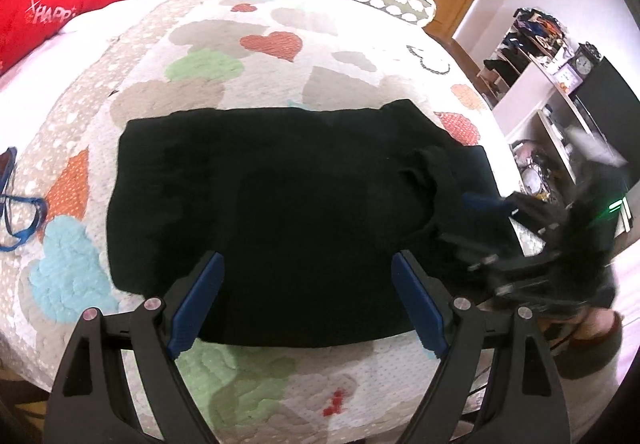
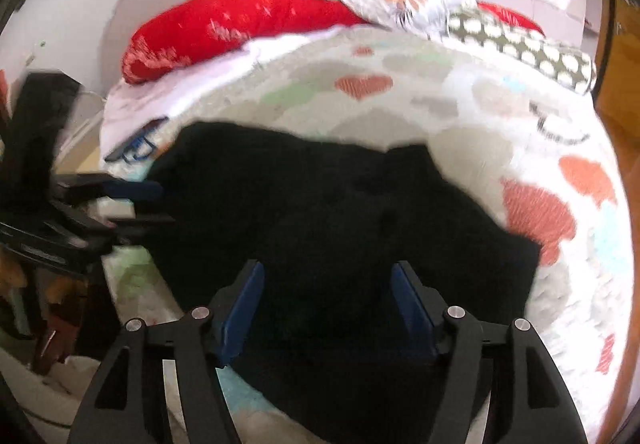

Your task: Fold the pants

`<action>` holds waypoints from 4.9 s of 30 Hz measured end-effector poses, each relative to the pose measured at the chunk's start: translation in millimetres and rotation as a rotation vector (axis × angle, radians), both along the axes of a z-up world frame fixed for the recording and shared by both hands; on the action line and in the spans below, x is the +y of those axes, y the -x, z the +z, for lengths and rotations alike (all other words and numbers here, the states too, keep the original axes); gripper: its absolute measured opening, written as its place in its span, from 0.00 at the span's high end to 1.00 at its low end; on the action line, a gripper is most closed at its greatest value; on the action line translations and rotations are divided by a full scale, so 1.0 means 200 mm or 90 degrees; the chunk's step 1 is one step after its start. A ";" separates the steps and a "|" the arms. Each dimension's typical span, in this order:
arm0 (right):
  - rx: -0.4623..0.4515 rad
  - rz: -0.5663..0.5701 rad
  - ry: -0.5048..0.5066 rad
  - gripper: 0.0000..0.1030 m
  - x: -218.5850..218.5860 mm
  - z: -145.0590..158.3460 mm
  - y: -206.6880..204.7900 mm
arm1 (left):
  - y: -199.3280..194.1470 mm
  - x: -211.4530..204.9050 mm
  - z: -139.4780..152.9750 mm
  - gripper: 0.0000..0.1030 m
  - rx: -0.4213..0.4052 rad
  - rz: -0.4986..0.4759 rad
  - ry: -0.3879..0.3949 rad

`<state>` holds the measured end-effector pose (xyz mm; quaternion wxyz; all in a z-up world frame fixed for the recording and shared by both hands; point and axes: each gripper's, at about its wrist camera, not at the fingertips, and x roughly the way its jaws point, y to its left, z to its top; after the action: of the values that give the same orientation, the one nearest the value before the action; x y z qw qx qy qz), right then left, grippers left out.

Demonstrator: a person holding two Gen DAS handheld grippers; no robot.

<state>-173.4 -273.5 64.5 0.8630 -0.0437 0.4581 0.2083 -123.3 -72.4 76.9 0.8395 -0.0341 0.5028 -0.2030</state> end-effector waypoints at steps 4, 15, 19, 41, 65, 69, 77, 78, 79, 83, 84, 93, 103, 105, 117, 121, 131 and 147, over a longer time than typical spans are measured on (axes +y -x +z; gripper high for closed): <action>0.013 0.011 0.018 0.30 0.03 -0.01 -0.02 | 0.01 0.05 0.00 0.17 -0.003 0.016 -0.001; -0.038 0.083 -0.015 0.29 0.22 0.19 -0.16 | 0.09 0.29 0.05 0.17 0.008 0.078 0.093; -0.025 0.092 -0.018 0.29 0.30 0.17 -0.21 | 0.10 0.33 0.07 0.16 0.000 0.091 0.096; -0.005 0.232 0.020 0.19 0.88 0.10 -0.60 | 0.04 0.37 -0.19 0.16 0.080 0.162 0.190; -0.101 -0.044 -0.222 0.72 -0.29 0.40 -0.24 | 0.27 -0.45 0.18 0.60 -0.082 -0.190 0.177; -0.063 -0.224 -0.156 0.45 -0.63 0.26 -0.10 | 0.29 -0.56 0.09 0.54 0.004 -0.251 0.188; -0.016 -0.199 -0.276 0.22 -0.71 0.21 0.14 | 0.24 -0.23 0.26 0.20 -0.107 -0.200 0.149; -0.010 -0.189 -0.273 0.20 -0.69 0.20 0.15 | 0.20 -0.21 0.24 0.20 -0.110 -0.183 0.134; -0.002 -0.183 -0.266 0.20 -0.65 0.19 0.15 | 0.21 -0.19 0.22 0.20 -0.108 -0.171 0.122; 0.037 -0.198 -0.244 0.20 -0.55 0.08 0.10 | 0.12 -0.20 0.06 0.20 -0.067 -0.135 0.083; 0.048 -0.210 -0.247 0.20 -0.54 0.05 0.09 | 0.11 -0.21 0.02 0.20 -0.050 -0.141 0.091; -0.039 -0.154 -0.198 0.83 -0.43 0.13 0.12 | 0.18 -0.29 0.05 0.20 -0.071 -0.163 0.075; -0.009 -0.241 -0.148 0.73 -0.62 0.01 0.18 | 0.16 -0.48 -0.07 0.20 -0.041 -0.186 0.047; 0.001 -0.260 -0.150 0.53 -0.65 -0.02 0.17 | 0.16 -0.46 -0.06 0.20 -0.033 -0.186 0.054; -0.096 -0.197 -0.123 0.56 -0.52 0.23 0.10 | -0.07 -0.48 0.06 0.20 -0.077 -0.127 0.025; -0.060 -0.210 -0.108 0.63 -0.51 0.08 -0.04 | -0.18 -0.54 -0.04 0.20 -0.049 -0.113 -0.001; -0.045 -0.193 -0.096 0.61 -0.51 0.05 -0.09 | -0.21 -0.52 -0.07 0.18 -0.014 -0.099 0.018; -0.013 -0.203 -0.040 0.45 -0.49 -0.03 0.38 | 0.13 -0.46 -0.12 0.17 0.007 -0.133 0.043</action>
<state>-248.6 -371.7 58.1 0.8905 0.0548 0.4440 0.0828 -149.9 -164.9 53.5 0.8091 -0.0108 0.5014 -0.3062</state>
